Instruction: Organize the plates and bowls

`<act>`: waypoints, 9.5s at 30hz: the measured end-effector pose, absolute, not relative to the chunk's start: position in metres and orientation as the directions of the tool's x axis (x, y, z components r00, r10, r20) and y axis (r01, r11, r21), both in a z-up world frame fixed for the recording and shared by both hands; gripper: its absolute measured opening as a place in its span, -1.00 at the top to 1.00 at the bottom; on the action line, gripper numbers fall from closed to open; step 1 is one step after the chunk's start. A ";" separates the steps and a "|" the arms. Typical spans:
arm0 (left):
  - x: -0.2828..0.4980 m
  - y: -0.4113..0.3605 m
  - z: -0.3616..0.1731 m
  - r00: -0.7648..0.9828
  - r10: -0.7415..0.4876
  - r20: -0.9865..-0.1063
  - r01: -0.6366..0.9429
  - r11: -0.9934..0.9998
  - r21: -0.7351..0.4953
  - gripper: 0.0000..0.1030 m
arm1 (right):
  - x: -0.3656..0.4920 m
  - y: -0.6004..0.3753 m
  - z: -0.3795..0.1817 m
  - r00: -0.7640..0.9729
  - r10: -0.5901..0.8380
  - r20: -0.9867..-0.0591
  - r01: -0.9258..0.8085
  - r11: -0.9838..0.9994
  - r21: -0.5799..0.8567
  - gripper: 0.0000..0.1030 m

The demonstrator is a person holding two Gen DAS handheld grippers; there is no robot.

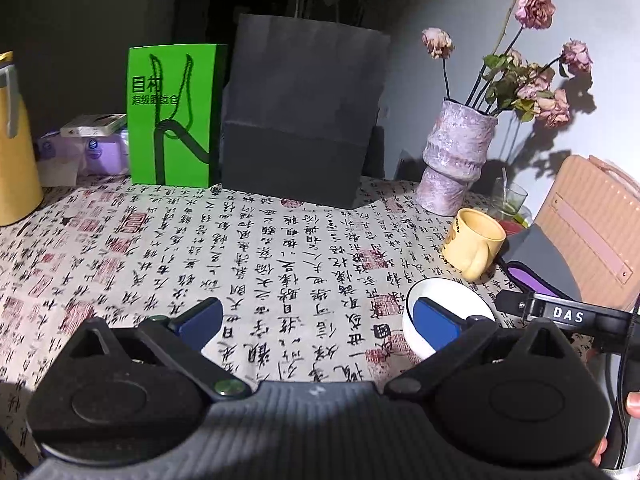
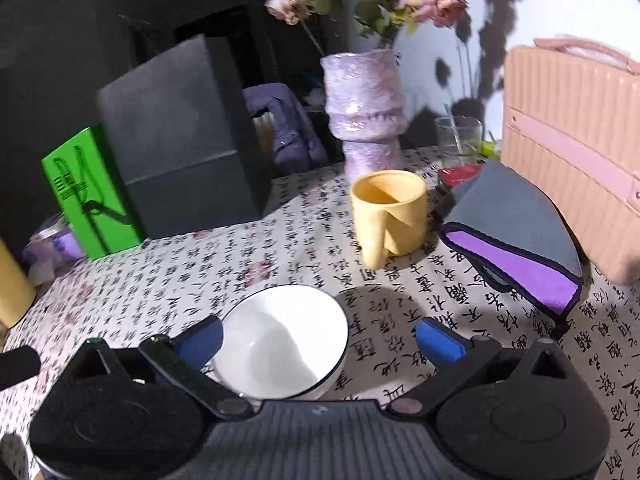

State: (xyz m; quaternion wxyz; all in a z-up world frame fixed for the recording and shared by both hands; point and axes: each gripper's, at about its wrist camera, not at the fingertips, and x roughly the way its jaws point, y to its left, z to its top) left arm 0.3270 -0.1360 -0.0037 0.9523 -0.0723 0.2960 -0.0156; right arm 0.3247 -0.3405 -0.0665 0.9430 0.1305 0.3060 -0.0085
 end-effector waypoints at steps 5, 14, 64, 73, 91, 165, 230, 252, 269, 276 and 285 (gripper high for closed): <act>0.351 -0.147 -0.005 0.803 -0.077 -0.591 -0.009 0.990 -0.142 -1.00 | 0.349 -0.347 -0.077 0.791 0.050 -0.610 0.137 0.957 0.255 -1.00; 0.394 -0.172 -0.018 0.773 -0.049 -0.633 -0.032 0.993 -0.115 -1.00 | 0.368 -0.352 -0.109 0.786 0.053 -0.616 0.172 0.938 0.300 -0.99; 0.464 -0.246 -0.102 0.612 -0.089 -0.786 0.005 0.994 -0.109 0.45 | 0.379 -0.355 -0.153 0.725 0.220 -0.653 0.132 0.886 0.445 0.60; 0.465 -0.253 -0.105 0.622 -0.093 -0.777 0.030 0.995 -0.095 0.62 | 0.379 -0.356 -0.154 0.729 0.222 -0.647 0.133 0.882 0.452 0.64; 0.460 -0.250 -0.103 0.644 -0.119 -0.756 0.061 0.993 -0.104 0.64 | 0.381 -0.355 -0.155 0.739 0.216 -0.638 0.124 0.887 0.444 0.68; 0.378 -0.188 -0.036 0.724 -0.076 -0.685 -0.053 0.985 -0.165 0.69 | 0.334 -0.294 -0.084 0.793 0.245 -0.558 -0.016 0.924 0.383 0.73; 0.233 -0.048 0.011 0.836 0.002 -0.548 -0.141 0.967 -0.213 0.69 | 0.221 -0.140 -0.029 0.840 0.309 -0.445 -0.186 0.936 0.299 0.72; 0.183 0.021 0.023 0.850 0.114 -0.515 -0.251 0.946 -0.204 0.69 | 0.195 -0.065 -0.021 0.809 0.427 -0.403 -0.321 0.897 0.305 0.71; 0.168 0.053 0.023 0.847 0.132 -0.515 -0.280 0.935 -0.219 0.69 | 0.190 -0.035 -0.024 0.786 0.470 -0.402 -0.358 0.876 0.324 0.71; 0.158 0.066 0.019 0.840 0.164 -0.518 -0.322 0.918 -0.231 0.69 | 0.187 -0.020 -0.025 0.772 0.491 -0.405 -0.392 0.868 0.305 0.71; 0.152 0.080 0.019 0.834 0.187 -0.518 -0.346 0.910 -0.229 0.69 | 0.184 -0.004 -0.027 0.758 0.507 -0.410 -0.417 0.861 0.292 0.70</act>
